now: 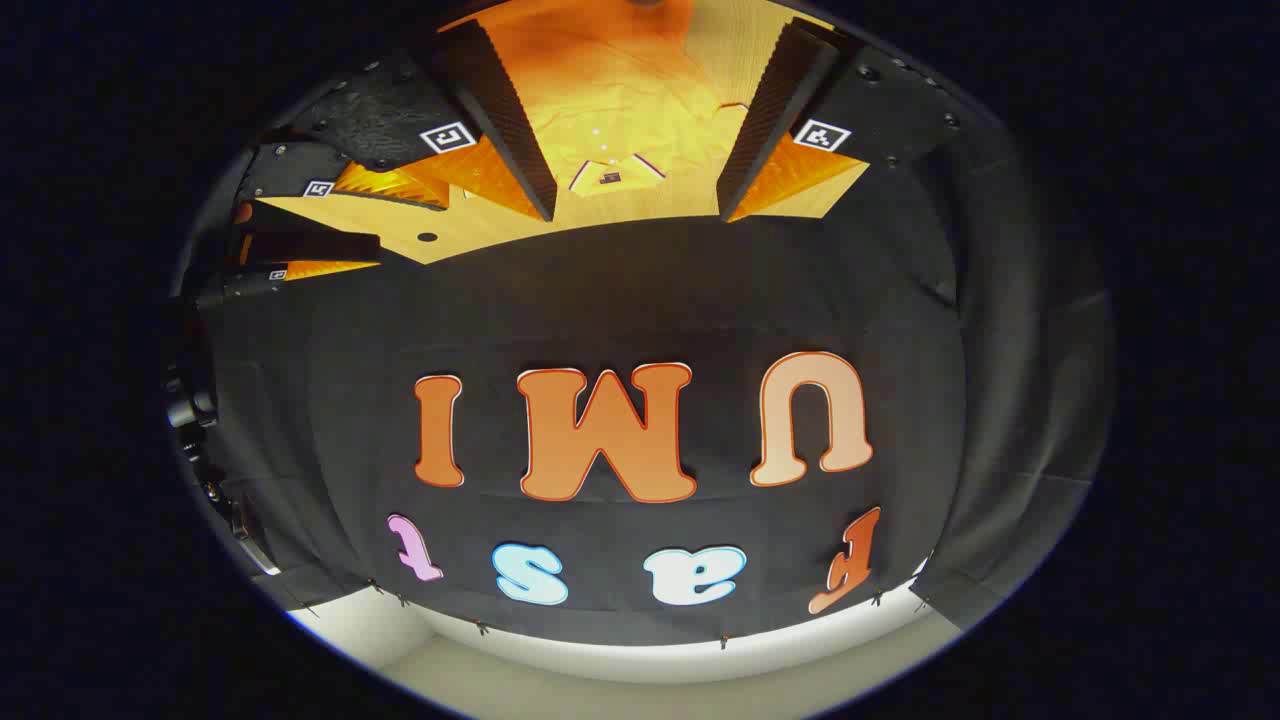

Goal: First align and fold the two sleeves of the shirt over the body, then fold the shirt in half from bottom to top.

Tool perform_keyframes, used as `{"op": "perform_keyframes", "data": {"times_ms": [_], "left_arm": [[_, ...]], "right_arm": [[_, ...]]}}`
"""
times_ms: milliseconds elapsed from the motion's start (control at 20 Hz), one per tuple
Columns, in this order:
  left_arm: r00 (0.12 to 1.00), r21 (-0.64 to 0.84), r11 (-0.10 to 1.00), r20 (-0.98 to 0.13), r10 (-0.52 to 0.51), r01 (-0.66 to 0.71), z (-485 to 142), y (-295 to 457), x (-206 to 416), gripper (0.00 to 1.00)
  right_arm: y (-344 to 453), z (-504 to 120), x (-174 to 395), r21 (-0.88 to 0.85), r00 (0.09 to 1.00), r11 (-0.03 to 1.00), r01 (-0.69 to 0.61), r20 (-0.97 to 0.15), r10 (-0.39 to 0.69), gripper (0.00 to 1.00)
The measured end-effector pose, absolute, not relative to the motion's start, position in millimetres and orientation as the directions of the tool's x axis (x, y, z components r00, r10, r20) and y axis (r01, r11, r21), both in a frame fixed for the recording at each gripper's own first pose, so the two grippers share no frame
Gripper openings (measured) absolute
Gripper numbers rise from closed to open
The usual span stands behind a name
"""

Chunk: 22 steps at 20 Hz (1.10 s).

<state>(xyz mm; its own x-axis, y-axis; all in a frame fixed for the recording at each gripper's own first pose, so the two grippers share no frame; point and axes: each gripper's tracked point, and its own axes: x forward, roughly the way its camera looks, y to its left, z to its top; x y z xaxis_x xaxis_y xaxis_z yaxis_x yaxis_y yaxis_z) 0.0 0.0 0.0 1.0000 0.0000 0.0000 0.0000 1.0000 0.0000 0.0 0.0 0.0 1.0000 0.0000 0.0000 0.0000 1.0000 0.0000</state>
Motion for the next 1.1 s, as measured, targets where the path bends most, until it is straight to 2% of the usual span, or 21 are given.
{"op": "perform_keyframes", "data": {"times_ms": [250, 450, 650, 950, 1100], "left_arm": [[1.0, -0.004, 1.0, -0.005, -0.03, 0.03, -5, 1, 5, 0.99], [1.0, 0.004, 1.0, 0.01, -0.009, 0.009, -2, 15, 9, 0.99], [0.997, -0.06, 0.998, -0.074, 0.001, -0.006, -24, 20, 13, 0.99], [1.0, -0.024, 1.0, -0.014, 0.009, -0.01, -9, 21, 13, 0.99], [1.0, -0.021, 1.0, 0.008, 0.006, -0.005, -6, 24, 15, 0.99]], "right_arm": [[-5, -5, 4, 0.013, 0.999, 0.999, 0.045, -0.02, -0.045, 0.98], [-5, -3, 13, 0.026, 0.999, 0.998, 0.049, -0.02, -0.049, 0.98], [-6, -5, 16, 0.033, 0.998, 0.999, 0.034, -0.045, -0.033, 0.98], [-8, -18, 17, 0.044, 0.995, 0.999, 0.023, -0.096, -0.018, 0.98], [-15, -20, 19, 0.027, 0.995, 0.998, 0.051, -0.085, -0.048, 0.98]]}}
